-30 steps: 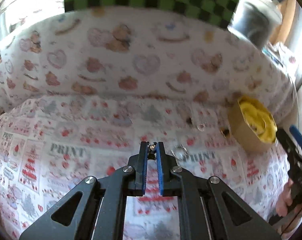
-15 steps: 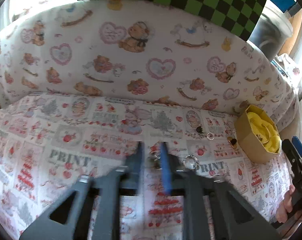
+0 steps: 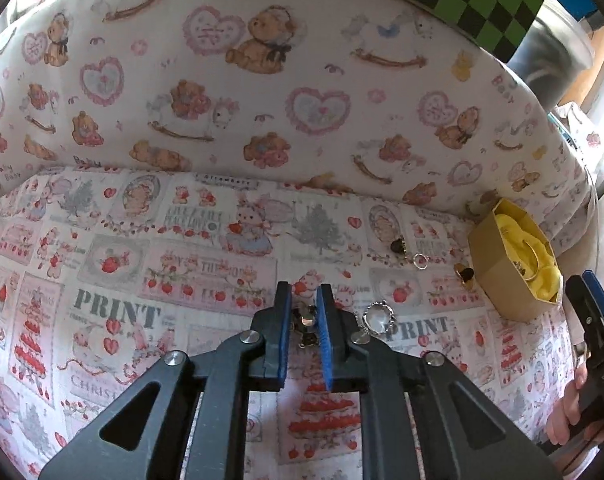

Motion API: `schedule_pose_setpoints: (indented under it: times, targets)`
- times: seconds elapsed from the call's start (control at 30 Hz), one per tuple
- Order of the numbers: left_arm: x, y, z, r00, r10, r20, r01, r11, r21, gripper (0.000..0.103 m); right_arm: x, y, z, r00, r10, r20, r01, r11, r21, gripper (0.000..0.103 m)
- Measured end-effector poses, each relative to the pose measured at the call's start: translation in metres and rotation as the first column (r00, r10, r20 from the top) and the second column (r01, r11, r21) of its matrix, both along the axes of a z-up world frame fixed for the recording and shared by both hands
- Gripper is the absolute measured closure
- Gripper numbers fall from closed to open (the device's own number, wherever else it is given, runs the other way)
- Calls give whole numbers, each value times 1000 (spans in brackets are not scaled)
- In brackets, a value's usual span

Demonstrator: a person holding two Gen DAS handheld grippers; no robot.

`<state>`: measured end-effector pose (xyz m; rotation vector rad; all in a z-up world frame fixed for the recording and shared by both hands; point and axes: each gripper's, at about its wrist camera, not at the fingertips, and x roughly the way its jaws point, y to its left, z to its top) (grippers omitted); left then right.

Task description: Organize jewelry

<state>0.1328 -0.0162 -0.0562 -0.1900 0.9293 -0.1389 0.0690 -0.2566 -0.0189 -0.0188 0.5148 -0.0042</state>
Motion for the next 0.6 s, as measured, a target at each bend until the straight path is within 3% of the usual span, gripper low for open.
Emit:
schedule_pose_setpoints:
  times: [0.13, 0.23, 0.33, 0.47, 0.53, 0.6]
  targets:
    - [-6, 10, 7, 1000, -7, 30, 10, 996, -86, 92, 0, 1, 0, 1000, 0, 2, 0, 1000, -3, 0]
    - [-20, 20, 24, 991, -65, 114, 85, 980, -179, 92, -1, 1, 0, 1000, 1, 6, -1, 1000, -8, 0]
    - [-40, 19, 45, 956, -150, 251, 216, 941, -261, 92, -1, 1, 0, 1000, 3, 9, -3, 1000, -11, 0]
    - [-65, 17, 64, 883, -236, 406, 374, 876, -305, 92, -2, 0, 1, 1000, 11, 11, -11, 1000, -3, 0]
    - [-73, 13, 70, 859, -266, 437, 412, 867, -282, 92, -3, 1, 2, 999, 39, 15, -39, 999, 7, 0]
    - [-74, 8, 73, 863, -265, 431, 399, 879, -260, 92, -7, 5, 4, 995, 100, 20, -100, 995, 18, 0]
